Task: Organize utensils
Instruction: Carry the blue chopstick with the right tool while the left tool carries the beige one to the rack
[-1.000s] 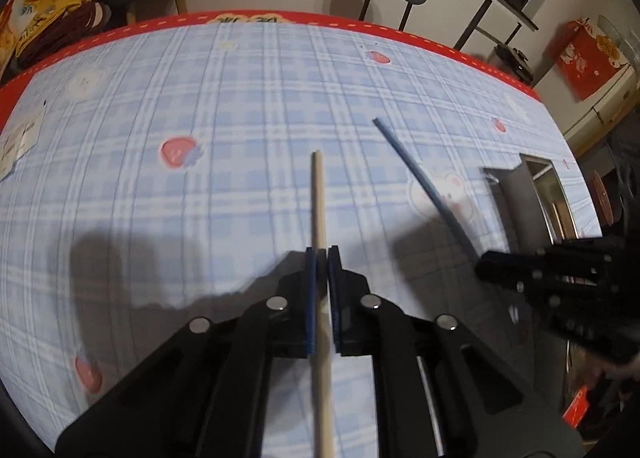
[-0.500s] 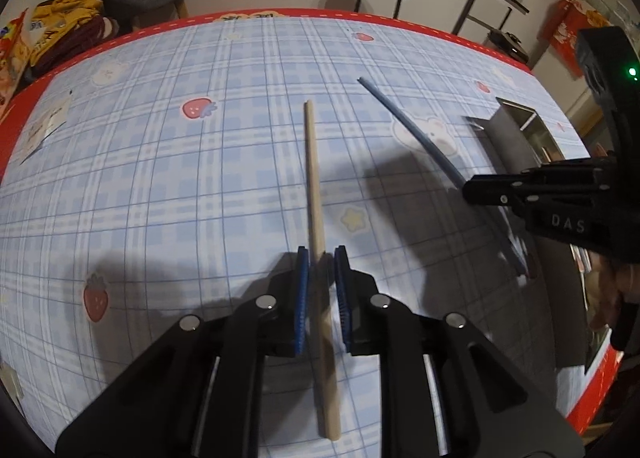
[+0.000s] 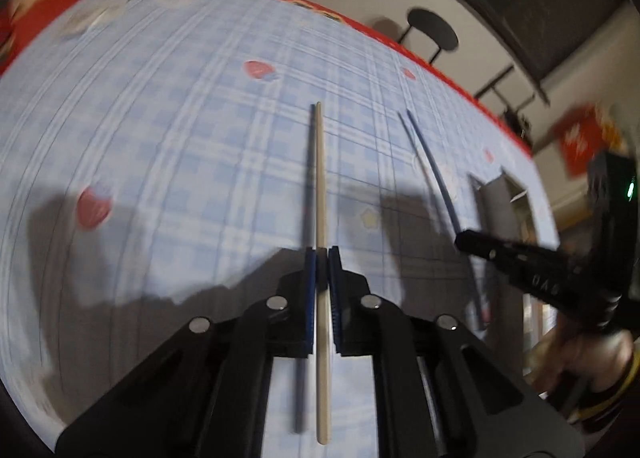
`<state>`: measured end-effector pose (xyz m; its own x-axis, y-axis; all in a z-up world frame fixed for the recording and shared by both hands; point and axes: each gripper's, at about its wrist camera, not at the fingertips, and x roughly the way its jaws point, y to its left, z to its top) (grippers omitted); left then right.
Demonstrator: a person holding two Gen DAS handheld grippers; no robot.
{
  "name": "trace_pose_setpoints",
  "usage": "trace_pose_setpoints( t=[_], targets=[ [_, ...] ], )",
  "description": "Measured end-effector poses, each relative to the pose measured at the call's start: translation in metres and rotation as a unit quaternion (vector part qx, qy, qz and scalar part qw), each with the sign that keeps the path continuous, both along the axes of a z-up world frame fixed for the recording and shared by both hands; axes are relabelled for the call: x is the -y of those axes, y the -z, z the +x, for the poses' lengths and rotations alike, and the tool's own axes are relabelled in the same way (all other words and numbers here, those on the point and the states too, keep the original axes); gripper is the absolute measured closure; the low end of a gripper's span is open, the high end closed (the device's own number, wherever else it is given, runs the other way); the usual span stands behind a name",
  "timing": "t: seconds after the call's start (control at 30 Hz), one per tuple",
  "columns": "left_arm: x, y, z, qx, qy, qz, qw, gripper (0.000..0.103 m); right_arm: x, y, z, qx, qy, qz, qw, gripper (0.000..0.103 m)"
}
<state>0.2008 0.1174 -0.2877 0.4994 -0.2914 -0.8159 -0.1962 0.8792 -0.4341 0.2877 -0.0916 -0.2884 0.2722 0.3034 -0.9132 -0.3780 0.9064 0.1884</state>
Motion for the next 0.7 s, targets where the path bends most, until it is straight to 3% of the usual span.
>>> trace_pose_setpoints(
  t=[0.1,0.3,0.7],
  targets=[
    [-0.011,-0.009,-0.018,0.001,-0.022,-0.030,0.9993,0.093,0.008,-0.010,-0.013,-0.004,0.014,0.041,0.999,0.097],
    [-0.006,-0.036,-0.041,0.011,-0.027,-0.051,0.9983,0.093,0.026,-0.022,-0.045,-0.014,0.030,0.094,0.995,0.097],
    [0.063,-0.067,-0.037,0.027,0.020,-0.085,0.9958,0.093,0.109,-0.042,-0.080,0.013,0.096,0.117,0.988,0.097]
  ],
)
